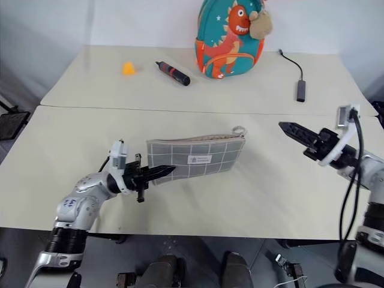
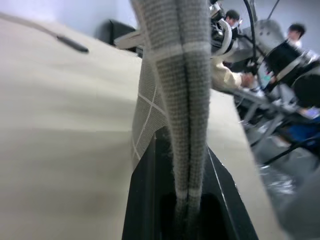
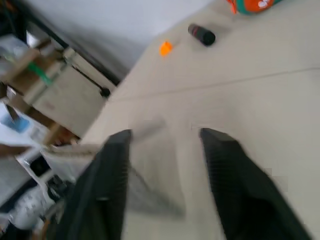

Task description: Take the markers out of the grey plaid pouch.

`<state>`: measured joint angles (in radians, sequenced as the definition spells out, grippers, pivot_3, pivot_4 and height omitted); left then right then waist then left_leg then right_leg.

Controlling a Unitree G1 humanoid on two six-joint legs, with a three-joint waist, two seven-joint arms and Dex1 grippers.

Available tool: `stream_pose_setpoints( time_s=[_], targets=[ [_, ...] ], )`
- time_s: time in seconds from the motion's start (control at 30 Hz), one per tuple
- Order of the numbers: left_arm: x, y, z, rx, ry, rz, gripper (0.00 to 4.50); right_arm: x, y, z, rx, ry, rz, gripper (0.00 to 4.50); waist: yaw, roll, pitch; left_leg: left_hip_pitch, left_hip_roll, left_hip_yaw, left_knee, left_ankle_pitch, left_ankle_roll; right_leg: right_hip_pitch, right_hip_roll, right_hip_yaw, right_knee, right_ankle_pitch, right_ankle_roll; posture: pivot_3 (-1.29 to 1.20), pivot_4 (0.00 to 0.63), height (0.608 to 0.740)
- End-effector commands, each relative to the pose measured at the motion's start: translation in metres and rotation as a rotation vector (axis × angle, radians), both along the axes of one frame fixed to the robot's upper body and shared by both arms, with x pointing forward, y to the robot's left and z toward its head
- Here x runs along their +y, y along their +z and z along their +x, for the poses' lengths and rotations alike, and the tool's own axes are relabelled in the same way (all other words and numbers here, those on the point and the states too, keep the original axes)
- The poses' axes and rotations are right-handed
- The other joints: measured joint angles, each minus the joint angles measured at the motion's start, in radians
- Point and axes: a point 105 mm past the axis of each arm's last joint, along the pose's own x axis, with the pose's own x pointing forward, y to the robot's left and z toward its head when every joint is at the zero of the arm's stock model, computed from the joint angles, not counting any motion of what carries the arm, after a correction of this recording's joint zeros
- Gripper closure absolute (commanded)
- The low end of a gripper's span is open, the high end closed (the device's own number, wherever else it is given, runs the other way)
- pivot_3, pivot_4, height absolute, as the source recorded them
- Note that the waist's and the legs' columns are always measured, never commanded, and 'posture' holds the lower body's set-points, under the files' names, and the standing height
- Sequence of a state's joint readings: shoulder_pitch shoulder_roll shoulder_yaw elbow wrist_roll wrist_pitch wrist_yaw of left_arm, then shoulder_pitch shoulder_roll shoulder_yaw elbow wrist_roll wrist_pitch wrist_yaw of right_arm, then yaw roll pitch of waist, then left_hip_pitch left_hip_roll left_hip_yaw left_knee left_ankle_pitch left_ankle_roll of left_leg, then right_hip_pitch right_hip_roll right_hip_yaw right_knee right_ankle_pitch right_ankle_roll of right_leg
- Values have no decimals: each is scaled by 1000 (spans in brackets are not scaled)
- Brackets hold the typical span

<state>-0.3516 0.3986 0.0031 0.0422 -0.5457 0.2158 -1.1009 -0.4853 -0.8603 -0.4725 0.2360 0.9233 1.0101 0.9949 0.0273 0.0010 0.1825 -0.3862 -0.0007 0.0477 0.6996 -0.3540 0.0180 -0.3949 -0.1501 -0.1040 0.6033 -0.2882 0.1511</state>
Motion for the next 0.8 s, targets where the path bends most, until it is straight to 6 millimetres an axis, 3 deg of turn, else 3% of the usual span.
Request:
stream_pose_setpoints(
  time_s=[0.03, 0.17, 0.2, 0.3, 0.4, 0.53, 0.6, 0.67, 0.8],
  targets=[
    [-10, 2, -3, -130, -43, 19, 4500, -18, 23, -6, -158, -47, -150, 934, -2, 0, 0, 0, 0, 1, 0, 0, 0, 0, 0, 0, 0, 0, 0, 0, 150, 740],
    [-29, -7, -6, -140, -118, 42, 4500, -22, 47, -16, -245, -10, -256, 934, -2, 1, 0, 0, 1, 1, 0, 0, 0, 0, 0, 0, -1, 0, 1, 0, 150, 740],
    [-34, -9, -6, -137, -136, 39, 4500, -10, 51, -23, -253, 73, -311, 934, -2, 1, 0, 0, 1, 1, 0, 0, 0, 0, 0, 0, -1, 0, 1, 0, 150, 740],
    [-44, -12, -2, -122, -159, 21, 4500, 19, 57, -36, -273, 255, -416, 1519, -6, 1, 0, 1, 1, 1, 0, 0, 0, 0, 0, 0, -1, 0, 1, 0, 150, 740],
    [-47, -17, 0, -116, -163, 27, 4500, 45, 61, -38, -324, 358, -454, 2556, -9, 1, 0, 1, 2, 1, 0, 0, 0, 0, 0, 0, -1, 0, 1, 0, 150, 740],
    [-48, -24, 1, -113, -160, 37, 4500, 88, 46, -38, -396, 504, -555, 3989, -5, 1, 0, 1, 2, 0, 1, 0, 0, 0, 0, 0, -1, 0, 1, 0, 150, 740],
    [-49, -27, -1, -115, -162, 46, 4500, 102, 38, -37, -405, 546, -586, 4480, -4, 1, 0, 0, 1, -1, 1, 0, 0, 1, 0, -1, -1, 0, 1, 0, 150, 740],
    [-49, -30, -2, -113, -158, 49, 4500, 118, 31, -39, -409, 604, -583, 4480, -1, 1, 1, 0, 1, -2, 1, 0, 0, 1, 0, -1, -1, 0, 1, 0, 150, 740],
    [-49, -33, -4, -109, -153, 53, 4500, 131, 17, -42, -423, 669, -618, 4480, 0, 1, 1, -1, 0, -4, 1, 0, 0, 1, -1, -2, -1, 0, 1, 0, 150, 740]
  ],
)
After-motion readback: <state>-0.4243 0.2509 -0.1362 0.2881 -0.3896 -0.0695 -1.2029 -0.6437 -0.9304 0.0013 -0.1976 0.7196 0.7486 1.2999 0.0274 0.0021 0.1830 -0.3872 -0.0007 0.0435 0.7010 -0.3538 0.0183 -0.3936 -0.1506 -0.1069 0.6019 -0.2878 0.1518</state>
